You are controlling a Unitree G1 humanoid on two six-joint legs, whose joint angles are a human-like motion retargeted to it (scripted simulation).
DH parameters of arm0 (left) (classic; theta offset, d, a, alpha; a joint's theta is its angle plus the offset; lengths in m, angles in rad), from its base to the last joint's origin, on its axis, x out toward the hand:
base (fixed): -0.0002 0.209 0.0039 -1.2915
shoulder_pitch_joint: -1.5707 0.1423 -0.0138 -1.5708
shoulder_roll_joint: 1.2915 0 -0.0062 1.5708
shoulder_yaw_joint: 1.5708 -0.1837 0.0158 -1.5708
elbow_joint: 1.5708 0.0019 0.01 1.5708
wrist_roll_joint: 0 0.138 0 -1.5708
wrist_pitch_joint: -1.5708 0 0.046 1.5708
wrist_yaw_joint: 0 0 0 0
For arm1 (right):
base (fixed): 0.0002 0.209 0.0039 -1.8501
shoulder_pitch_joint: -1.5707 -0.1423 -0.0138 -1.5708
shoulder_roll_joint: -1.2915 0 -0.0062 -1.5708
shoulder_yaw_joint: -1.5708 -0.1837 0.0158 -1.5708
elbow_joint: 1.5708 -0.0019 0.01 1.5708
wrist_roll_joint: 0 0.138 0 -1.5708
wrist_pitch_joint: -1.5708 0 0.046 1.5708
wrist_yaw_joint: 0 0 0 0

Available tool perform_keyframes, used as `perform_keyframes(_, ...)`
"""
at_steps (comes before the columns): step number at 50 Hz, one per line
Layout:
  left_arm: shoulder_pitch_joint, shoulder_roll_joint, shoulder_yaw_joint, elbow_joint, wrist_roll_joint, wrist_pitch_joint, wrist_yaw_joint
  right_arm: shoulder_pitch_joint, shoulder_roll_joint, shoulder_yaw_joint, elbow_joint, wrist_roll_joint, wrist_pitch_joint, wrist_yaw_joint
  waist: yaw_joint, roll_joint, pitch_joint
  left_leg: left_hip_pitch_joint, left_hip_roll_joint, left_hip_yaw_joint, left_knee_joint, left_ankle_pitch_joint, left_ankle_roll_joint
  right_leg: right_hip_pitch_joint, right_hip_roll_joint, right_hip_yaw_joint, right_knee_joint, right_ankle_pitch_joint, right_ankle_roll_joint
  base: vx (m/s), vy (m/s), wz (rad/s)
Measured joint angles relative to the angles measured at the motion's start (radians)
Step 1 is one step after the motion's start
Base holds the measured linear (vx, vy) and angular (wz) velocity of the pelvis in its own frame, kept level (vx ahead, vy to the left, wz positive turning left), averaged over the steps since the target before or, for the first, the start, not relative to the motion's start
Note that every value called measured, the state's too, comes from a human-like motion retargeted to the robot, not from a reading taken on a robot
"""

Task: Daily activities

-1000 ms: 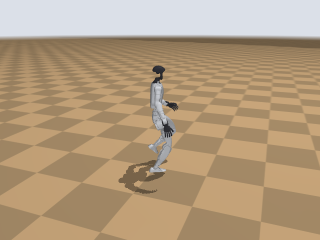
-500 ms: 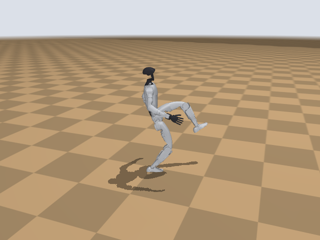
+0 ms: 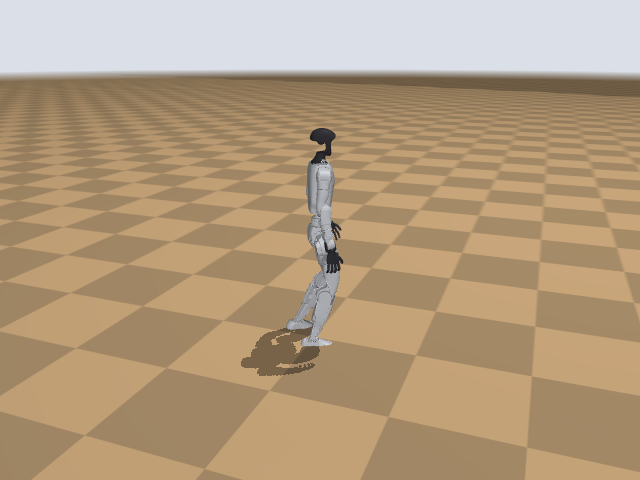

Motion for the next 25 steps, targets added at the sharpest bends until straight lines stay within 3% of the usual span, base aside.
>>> perform_keyframes(3, -0.019, 0.006, -0.056, -0.01, 0.02, -0.02, 0.012, -0.086, 0.008, 0.096, -0.068, 0.001, -0.031, -0.024, -0.002, -0.011, -0.011, 0.0, -0.058, 0.022, -0.153, 0.006, -0.002, -0.065, -0.051, -0.048, 0.021, 0.006, 0.022, -0.14, 0.19, 0.85)
perform_keyframes(5, -0.05, 0.008, -0.076, -0.001, 0.028, -0.03, 0.027, -0.165, -0.002, 0.158, -0.125, 0.006, -0.048, -0.046, -0.019, -0.046, -0.052, 0.007, -0.163, 0.038, -0.386, 0.1, 0.01, -0.149, -0.121, -0.065, 0.016, 0.012, 0.039, -0.11, 0.19, 0.77)
perform_keyframes(14, -0.101, 0.004, -0.136, 0.07, 0.072, -0.033, 0.071, -0.379, -0.034, 0.325, -0.289, -0.025, -0.097, -0.066, 0.009, -0.078, -0.068, -0.084, -0.257, 0.014, -0.586, 0.226, 0.019, -0.303, -0.193, -0.088, 0.011, 0.058, 0.063, -0.1, 0.13, 0.31)
perform_keyframes(20, -0.144, -0.013, -0.178, 0.145, 0.129, -0.019, 0.041, -0.439, -0.027, 0.397, -0.271, -0.075, -0.089, -0.013, 0.015, -0.086, -0.113, -0.092, -0.295, -0.005, -0.783, 0.353, 0.024, -0.358, -0.201, -0.101, -0.051, 0.104, 0.064, -0.03, 0.03, 0.14)
perform_keyframes(25, -0.171, -0.026, -0.22, 0.195, 0.188, -0.004, 0.0, -0.434, -0.005, 0.438, -0.223, -0.132, -0.078, 0.041, 0.018, -0.084, -0.132, -0.099, -0.295, -0.02, -0.811, 0.381, 0.023, -0.349, -0.195, -0.108, -0.093, 0.124, 0.059, 0.0, 0.0, 0.0)
